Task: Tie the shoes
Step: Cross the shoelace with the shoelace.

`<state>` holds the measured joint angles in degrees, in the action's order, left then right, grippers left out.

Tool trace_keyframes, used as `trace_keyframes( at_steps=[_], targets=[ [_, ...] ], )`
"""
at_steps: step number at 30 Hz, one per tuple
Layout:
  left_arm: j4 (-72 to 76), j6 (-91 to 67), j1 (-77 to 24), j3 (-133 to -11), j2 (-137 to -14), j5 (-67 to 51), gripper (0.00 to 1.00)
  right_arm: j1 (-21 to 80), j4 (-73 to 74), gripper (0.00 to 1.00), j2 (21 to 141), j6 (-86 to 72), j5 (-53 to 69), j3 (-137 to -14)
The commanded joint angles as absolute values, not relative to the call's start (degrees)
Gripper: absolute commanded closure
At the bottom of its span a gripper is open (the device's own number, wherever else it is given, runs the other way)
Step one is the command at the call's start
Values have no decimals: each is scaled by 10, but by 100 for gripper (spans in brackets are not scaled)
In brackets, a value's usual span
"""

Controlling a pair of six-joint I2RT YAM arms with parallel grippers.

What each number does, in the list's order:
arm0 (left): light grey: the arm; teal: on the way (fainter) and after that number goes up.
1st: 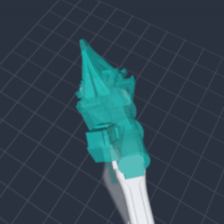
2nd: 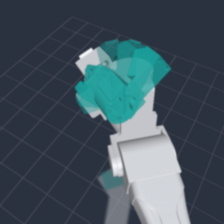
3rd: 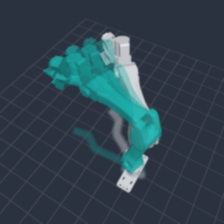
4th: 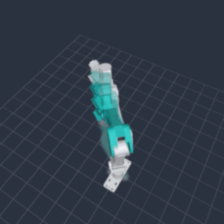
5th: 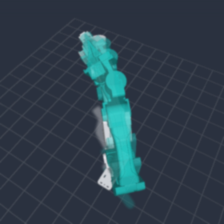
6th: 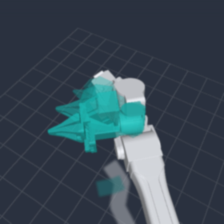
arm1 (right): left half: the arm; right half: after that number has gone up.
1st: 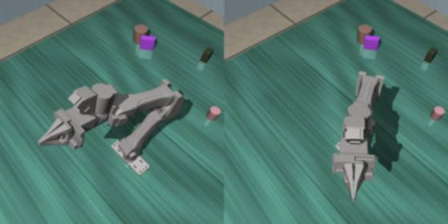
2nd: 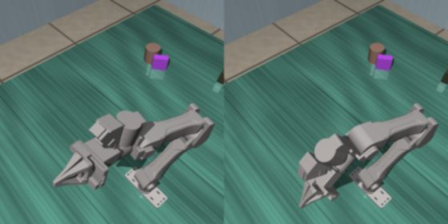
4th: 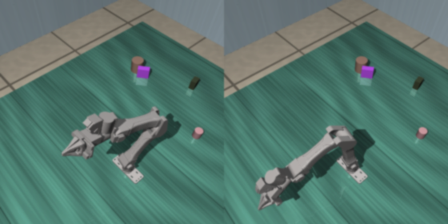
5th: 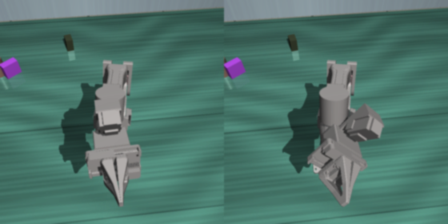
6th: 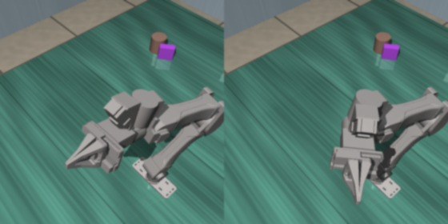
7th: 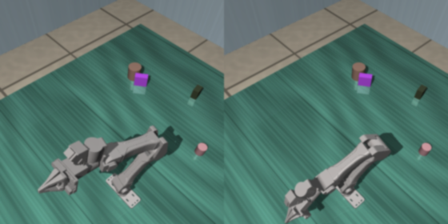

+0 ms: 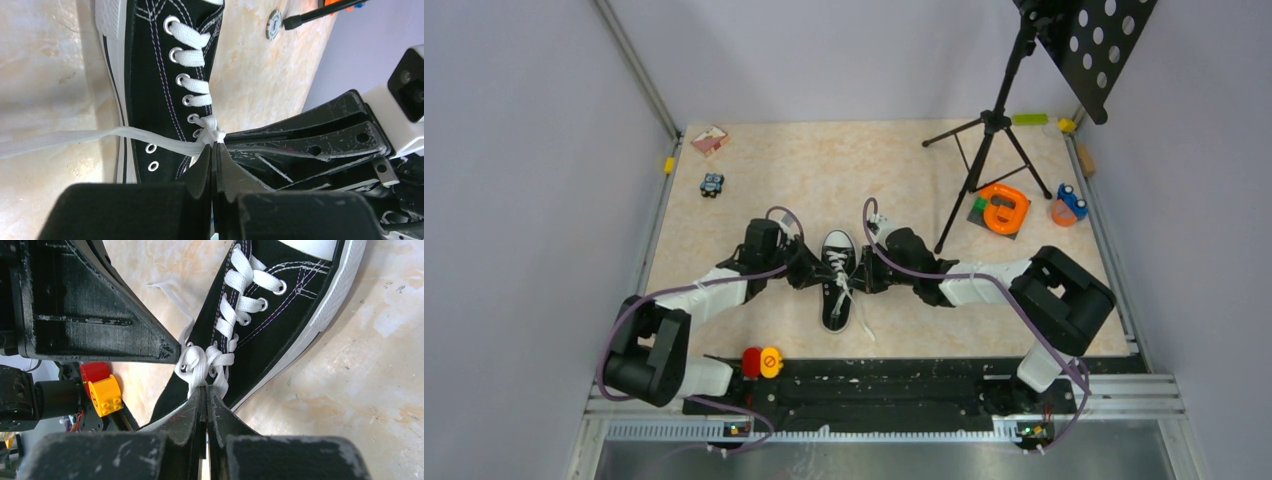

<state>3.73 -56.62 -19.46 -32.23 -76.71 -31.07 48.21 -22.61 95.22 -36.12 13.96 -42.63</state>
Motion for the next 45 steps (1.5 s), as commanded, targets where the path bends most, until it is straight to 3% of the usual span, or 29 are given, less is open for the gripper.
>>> trace_keyframes(
  at_steps=[1, 10, 12, 14, 26, 45],
  targets=[
    [22, -521, -198, -321, -761, -341, 100, 481, -238, 100, 932, -355, 135, -427],
    [-53, -463, -199, -326, -722, -328, 99, 481, -235, 100, 937, -353, 139, -434],
    [-90, -423, -198, -347, -725, -316, 82, 481, -231, 100, 938, -349, 138, -437],
    [-135, -388, -198, -381, -740, -293, 74, 481, -231, 100, 937, -350, 137, -437],
    [-153, -337, -203, -451, -755, -258, 61, 481, -236, 100, 936, -355, 137, -433],
    [-159, -301, -267, -506, -814, -216, 66, 481, -236, 100, 939, -354, 138, -434]
  ],
)
